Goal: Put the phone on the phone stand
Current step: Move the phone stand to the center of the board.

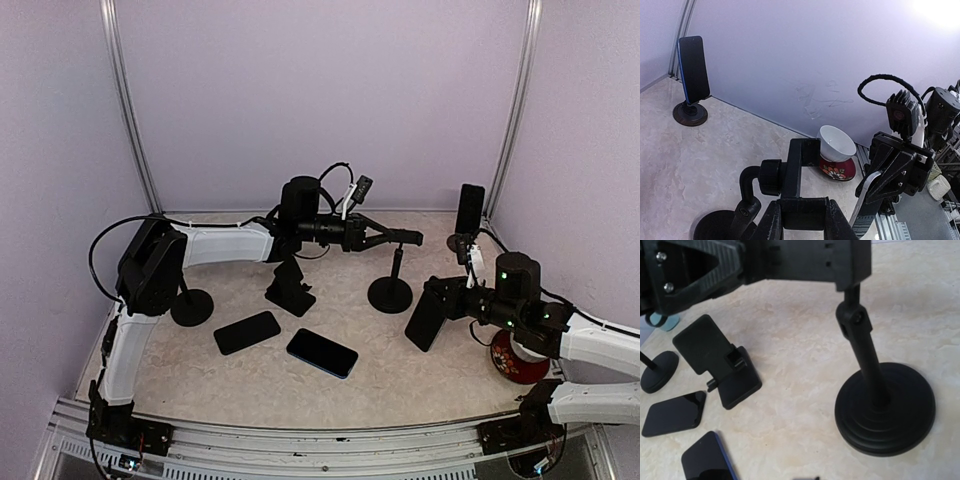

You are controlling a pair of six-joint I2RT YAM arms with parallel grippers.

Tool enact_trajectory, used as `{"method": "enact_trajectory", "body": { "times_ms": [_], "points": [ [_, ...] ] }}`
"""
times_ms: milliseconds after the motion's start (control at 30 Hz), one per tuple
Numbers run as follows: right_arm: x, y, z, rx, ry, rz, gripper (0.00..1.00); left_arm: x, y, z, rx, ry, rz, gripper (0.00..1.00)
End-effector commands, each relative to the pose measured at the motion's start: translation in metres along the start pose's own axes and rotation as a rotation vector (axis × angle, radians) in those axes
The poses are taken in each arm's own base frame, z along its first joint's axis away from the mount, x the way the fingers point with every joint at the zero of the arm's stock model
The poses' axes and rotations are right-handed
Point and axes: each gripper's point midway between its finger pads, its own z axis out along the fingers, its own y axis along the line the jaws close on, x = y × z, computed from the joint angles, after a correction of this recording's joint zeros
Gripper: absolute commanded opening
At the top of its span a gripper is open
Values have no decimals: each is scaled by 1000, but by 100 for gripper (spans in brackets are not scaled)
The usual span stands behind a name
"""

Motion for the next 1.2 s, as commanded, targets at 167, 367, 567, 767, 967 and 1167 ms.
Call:
{"method": "enact_trajectory", "body": {
  "times_ms": [167,367,567,767,967,1167],
  "points": [
    [-34,18,-7,-57,-79,-89,0,-16,-15,-5,16,-19,20,0],
    [-43,58,-15,-252,-79,-208,0,-23,-34,-15,46,-31,40,0],
    [-52,101,-31,-474,-74,-324,0,-19,-59,-19,87,-15,54,0],
    [-67,134,-51,-645,-102,-387,0,-11,-92,-19,167,7,78,0],
    [-73,156,-63,-781,-103,-406,0,3,-128,-16,240,30,92,0],
    [-72,169,-67,-882,-83,-412,0,15,-164,-14,320,48,110,0]
  ]
}}
